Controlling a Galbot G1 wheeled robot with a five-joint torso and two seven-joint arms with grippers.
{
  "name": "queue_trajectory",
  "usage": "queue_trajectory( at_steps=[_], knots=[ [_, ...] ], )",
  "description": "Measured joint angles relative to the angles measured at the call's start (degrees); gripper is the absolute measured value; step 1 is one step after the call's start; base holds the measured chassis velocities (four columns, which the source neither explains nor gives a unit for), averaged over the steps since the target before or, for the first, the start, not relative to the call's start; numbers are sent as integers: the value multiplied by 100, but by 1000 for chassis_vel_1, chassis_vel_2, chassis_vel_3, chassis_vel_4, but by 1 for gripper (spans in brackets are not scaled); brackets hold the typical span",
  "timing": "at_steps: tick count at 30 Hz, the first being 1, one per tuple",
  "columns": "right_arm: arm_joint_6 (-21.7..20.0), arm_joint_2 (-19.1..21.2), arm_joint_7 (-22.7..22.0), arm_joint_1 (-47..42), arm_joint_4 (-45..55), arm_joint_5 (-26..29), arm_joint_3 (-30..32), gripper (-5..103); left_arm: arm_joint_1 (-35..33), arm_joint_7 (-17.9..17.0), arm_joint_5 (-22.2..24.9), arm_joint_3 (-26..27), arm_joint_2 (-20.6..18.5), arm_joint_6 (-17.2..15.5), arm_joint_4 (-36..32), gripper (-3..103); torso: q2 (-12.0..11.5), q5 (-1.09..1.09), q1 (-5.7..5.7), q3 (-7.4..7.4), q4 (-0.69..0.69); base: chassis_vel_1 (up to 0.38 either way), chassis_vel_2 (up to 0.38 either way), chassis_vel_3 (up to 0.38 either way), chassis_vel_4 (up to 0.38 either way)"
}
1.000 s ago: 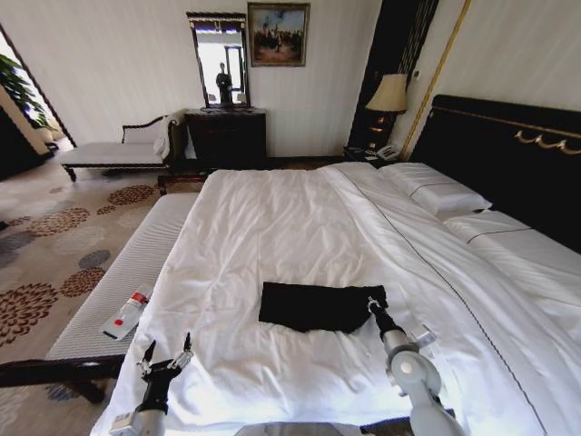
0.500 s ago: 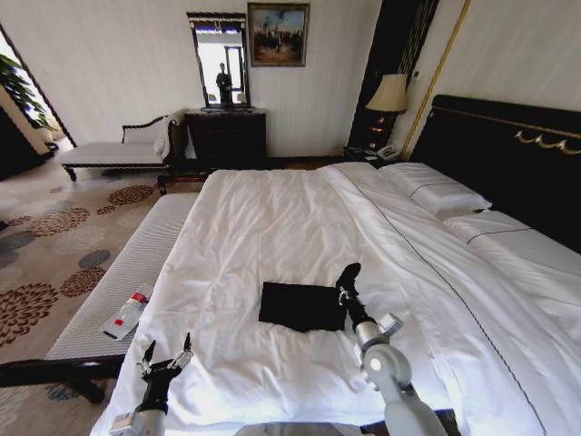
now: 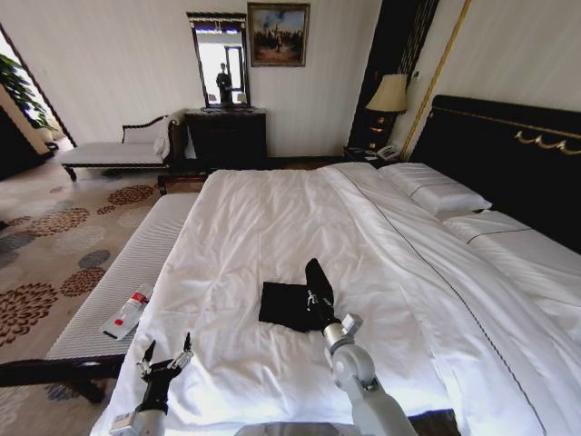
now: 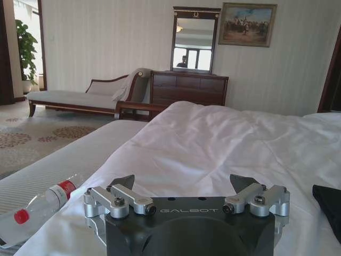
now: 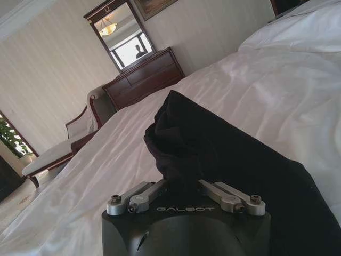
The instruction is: Fold the clothes on the bed.
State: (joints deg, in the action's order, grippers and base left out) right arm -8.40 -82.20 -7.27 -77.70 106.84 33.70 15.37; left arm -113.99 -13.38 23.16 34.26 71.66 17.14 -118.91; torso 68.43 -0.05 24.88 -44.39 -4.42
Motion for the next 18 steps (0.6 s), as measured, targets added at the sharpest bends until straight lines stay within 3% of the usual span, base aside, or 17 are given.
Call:
queue_trajectory(
  at_steps=[18],
  knots=[
    [107, -232, 69, 368, -670, -98, -400, 3, 0, 0, 0, 0, 0, 0, 0, 100, 0, 0, 0, 0, 0, 0, 0, 0, 0]
  ],
)
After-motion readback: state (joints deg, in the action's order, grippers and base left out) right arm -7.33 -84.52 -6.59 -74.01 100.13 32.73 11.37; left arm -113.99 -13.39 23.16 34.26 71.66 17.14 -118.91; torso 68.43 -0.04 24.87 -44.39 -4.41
